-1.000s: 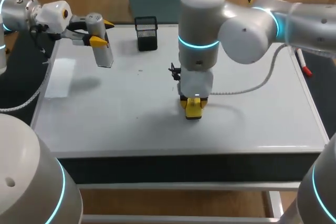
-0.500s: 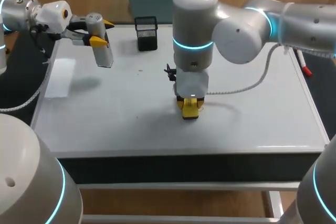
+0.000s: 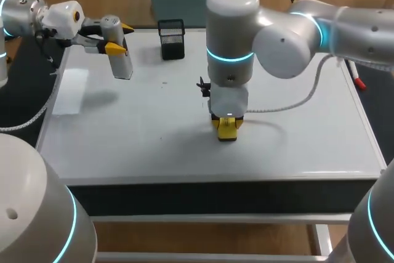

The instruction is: Pick up the inspection probe, press it on each red-marked spot on the whiteboard one by one, put down the probe, pick up the eraser, and wipe off all the red marks.

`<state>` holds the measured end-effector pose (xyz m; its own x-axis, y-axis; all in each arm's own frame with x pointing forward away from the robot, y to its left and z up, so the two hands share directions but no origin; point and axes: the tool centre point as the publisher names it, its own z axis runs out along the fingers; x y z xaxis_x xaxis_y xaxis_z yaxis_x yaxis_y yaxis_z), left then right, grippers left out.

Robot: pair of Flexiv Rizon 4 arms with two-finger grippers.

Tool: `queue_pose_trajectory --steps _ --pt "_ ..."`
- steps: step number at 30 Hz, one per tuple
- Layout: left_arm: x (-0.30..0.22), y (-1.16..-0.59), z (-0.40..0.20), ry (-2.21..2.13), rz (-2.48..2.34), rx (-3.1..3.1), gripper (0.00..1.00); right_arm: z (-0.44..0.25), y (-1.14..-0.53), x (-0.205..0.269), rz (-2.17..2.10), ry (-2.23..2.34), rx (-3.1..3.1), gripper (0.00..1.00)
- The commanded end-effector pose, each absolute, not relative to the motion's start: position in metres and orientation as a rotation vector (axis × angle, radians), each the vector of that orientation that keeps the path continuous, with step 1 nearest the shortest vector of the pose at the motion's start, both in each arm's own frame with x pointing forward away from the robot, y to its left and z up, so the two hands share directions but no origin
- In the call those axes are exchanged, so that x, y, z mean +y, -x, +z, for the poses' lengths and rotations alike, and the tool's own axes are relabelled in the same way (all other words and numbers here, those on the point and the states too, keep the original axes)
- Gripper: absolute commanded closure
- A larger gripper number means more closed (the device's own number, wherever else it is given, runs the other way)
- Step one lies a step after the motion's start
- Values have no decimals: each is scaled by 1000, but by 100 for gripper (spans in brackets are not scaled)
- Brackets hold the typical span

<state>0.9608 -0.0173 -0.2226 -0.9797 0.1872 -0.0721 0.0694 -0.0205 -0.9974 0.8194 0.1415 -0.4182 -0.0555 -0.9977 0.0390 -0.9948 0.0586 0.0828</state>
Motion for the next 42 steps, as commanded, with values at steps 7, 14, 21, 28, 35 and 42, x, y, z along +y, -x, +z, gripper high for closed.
queue_pose_trajectory --steps 7,14,21,28,35,42 --pt "-17 -961 -222 284 2167 -2138 100 -418 -821 121 -46 -2069 -2257 100" --pt "-17 -961 -222 284 2167 -2138 100 -418 -824 103 -36 -2028 -2292 100" --pt "-17 -961 -222 284 2167 -2138 100 -416 -828 84 -22 -1986 -2324 100" --pt "-17 -961 -222 284 2167 -2138 100 -415 -832 64 -4 -1945 -2353 100" --pt "-17 -961 -222 284 2167 -2138 100 -410 -836 57 18 -1936 -2365 100" --pt "-17 -961 -222 284 2167 -2138 100 -395 -840 46 -14 -1943 -2393 100"
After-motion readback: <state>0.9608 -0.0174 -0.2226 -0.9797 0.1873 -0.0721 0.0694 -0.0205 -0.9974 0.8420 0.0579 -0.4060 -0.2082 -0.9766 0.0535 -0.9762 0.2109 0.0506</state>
